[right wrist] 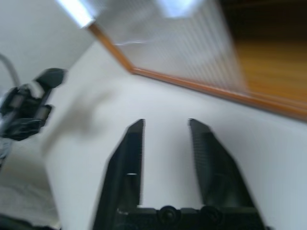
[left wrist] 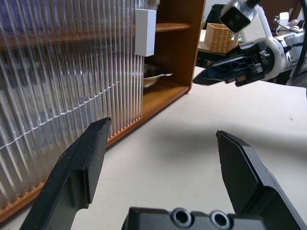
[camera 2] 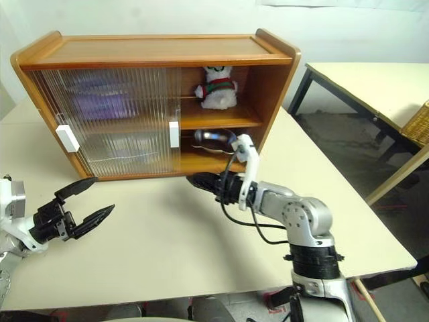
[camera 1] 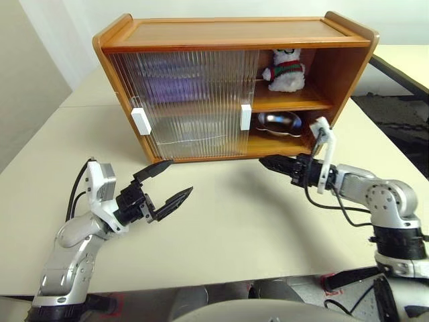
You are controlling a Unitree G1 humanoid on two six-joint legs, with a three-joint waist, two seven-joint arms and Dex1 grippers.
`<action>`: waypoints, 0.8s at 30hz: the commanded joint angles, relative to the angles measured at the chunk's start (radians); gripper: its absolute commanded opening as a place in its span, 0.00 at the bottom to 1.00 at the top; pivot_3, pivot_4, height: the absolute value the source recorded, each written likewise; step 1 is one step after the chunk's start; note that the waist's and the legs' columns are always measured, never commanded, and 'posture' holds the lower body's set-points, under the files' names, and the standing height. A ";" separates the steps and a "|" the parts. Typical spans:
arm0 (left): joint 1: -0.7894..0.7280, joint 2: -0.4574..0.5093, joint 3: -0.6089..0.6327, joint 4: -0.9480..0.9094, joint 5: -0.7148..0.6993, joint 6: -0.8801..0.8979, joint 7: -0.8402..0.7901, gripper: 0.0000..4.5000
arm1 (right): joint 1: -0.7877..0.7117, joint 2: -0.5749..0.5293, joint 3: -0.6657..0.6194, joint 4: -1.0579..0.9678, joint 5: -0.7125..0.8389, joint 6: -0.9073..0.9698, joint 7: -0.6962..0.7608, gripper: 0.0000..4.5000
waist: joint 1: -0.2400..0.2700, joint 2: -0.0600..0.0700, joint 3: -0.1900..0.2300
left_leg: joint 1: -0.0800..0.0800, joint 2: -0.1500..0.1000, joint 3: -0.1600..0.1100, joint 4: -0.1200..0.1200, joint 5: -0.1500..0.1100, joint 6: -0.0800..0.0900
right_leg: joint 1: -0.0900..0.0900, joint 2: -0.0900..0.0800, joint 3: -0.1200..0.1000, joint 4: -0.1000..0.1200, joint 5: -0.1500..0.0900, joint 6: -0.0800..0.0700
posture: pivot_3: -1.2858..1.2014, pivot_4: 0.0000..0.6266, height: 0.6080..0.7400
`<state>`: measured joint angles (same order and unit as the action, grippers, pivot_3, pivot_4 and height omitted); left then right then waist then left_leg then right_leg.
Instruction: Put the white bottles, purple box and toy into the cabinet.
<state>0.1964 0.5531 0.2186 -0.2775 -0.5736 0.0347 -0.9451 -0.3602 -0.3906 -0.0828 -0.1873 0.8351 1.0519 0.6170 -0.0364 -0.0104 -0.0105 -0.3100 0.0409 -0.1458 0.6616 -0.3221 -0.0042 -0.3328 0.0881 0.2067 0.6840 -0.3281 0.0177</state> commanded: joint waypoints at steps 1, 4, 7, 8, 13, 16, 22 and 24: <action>-0.007 0.011 -0.007 -0.017 0.009 0.015 0.006 1.00 | -0.053 0.059 0.034 -0.012 -0.015 -0.030 -0.037 0.10 | 0.000 0.000 0.000 | 0.000 0.000 0.000 0.000 0.000 0.000 | 0.000 0.000 0.000 0.000 0.001 -0.001 | 0.51 0.00 1.00; -0.001 0.011 -0.005 -0.021 0.010 0.015 0.008 1.00 | -0.104 0.144 0.043 0.037 -0.051 -0.084 -0.084 0.01 | 0.000 0.000 0.000 | 0.000 0.001 -0.002 -0.002 0.000 0.000 | -0.003 0.000 -0.001 0.000 0.007 -0.008 | 0.52 0.00 1.00; -0.001 0.010 -0.003 -0.024 0.009 0.015 0.010 1.00 | -0.136 0.197 0.044 0.072 -0.090 -0.138 -0.120 0.01 | 0.000 0.000 0.000 | -0.001 0.001 -0.003 -0.003 0.000 0.001 | -0.005 0.000 -0.002 0.000 0.011 -0.003 | 0.52 0.00 1.00; -0.002 0.009 -0.003 -0.024 0.008 0.015 0.011 1.00 | -0.143 0.205 0.050 0.079 -0.107 -0.160 -0.121 0.01 | 0.003 0.000 0.000 | -0.002 0.001 -0.004 -0.003 0.000 0.001 | -0.005 0.000 -0.002 0.000 0.010 -0.003 | 0.52 0.00 1.00; -0.004 0.006 -0.009 -0.025 0.012 0.012 0.014 1.00 | -0.163 0.243 0.071 0.101 -0.136 -0.210 -0.125 0.01 | 0.007 0.000 0.000 | -0.005 0.001 -0.006 -0.004 -0.001 0.001 | -0.008 0.000 -0.003 0.000 0.010 -0.004 | 0.52 0.00 1.00; -0.012 0.003 -0.020 -0.032 0.015 0.019 0.021 1.00 | -0.175 0.276 0.104 0.107 -0.178 -0.258 -0.138 0.01 | 0.006 0.000 0.000 | -0.005 0.001 -0.006 -0.005 -0.001 0.001 | -0.008 0.000 -0.003 0.000 0.010 -0.004 | 0.51 0.00 1.00; -0.020 0.001 -0.029 -0.033 0.013 0.027 0.027 1.00 | -0.180 0.331 0.075 0.116 -0.230 -0.351 -0.206 0.01 | 0.005 0.000 0.000 | -0.004 0.001 -0.006 -0.004 -0.001 0.001 | -0.008 0.000 -0.003 0.000 0.010 -0.004 | 0.51 0.00 1.00; -0.026 0.000 -0.031 -0.022 0.013 0.026 0.024 1.00 | -0.178 0.338 0.063 0.113 -0.227 -0.357 -0.220 0.01 | 0.006 0.000 0.000 | -0.004 0.001 -0.006 -0.004 -0.001 0.001 | -0.008 0.000 -0.003 0.000 0.010 -0.004 | 0.51 0.00 1.00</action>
<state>0.1796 0.5537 0.2067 -0.3082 -0.5732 0.0540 -0.9201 -0.5310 -0.0581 -0.0004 -0.0767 0.6169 0.7108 0.4127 -0.0302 -0.0101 -0.0104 -0.3144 0.0421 -0.1521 0.6580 -0.3230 -0.0036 -0.3404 0.0876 0.2033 0.6840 -0.3180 0.0137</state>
